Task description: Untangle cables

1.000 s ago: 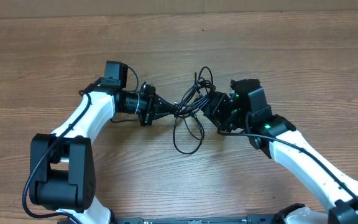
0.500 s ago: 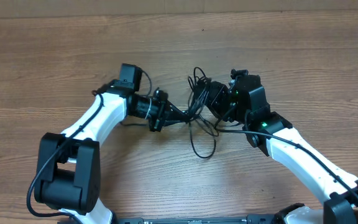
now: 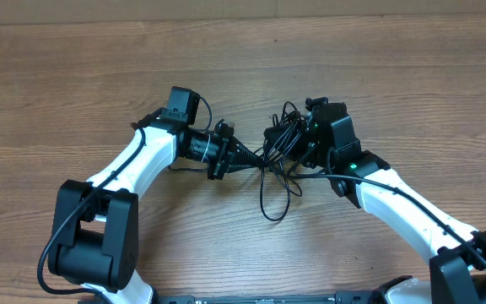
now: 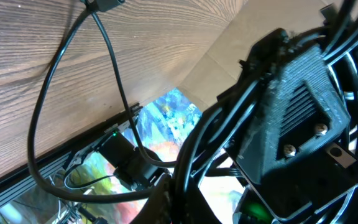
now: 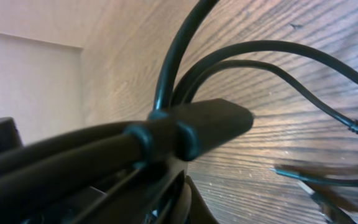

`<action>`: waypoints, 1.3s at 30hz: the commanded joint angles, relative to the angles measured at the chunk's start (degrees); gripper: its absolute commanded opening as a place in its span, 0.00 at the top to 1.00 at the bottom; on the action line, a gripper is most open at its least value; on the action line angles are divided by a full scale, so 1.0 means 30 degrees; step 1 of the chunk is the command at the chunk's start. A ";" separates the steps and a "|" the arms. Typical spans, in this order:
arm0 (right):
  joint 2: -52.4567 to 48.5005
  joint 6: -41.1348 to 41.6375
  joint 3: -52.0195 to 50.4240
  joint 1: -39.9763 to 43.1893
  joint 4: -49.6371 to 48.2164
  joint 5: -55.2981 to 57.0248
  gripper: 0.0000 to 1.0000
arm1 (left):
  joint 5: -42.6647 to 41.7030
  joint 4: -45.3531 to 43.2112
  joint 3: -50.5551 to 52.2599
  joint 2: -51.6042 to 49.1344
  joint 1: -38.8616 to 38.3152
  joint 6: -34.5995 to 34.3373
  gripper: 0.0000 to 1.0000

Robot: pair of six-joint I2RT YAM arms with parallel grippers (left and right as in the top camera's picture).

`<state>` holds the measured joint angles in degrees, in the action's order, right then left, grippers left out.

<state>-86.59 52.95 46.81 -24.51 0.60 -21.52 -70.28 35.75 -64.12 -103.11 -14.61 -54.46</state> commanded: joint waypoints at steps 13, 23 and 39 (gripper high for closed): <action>0.0270 -0.4422 0.3519 0.1217 1.2808 0.2579 0.96 | 0.2565 -0.1435 -0.0168 0.0000 0.3548 0.2040 0.14; 0.0007 -0.6608 0.7992 0.1217 2.1485 0.5974 0.96 | 0.2295 -0.1923 -0.0168 0.0022 0.1778 0.9938 0.01; -0.2324 -0.6761 0.8014 0.1217 2.1981 0.5654 0.29 | 0.8510 -0.0772 -0.0168 0.0022 -0.0248 1.1023 0.00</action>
<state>-94.15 32.82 69.54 -21.04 66.67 -4.27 -47.46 33.28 -64.12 -103.11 -15.66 -23.33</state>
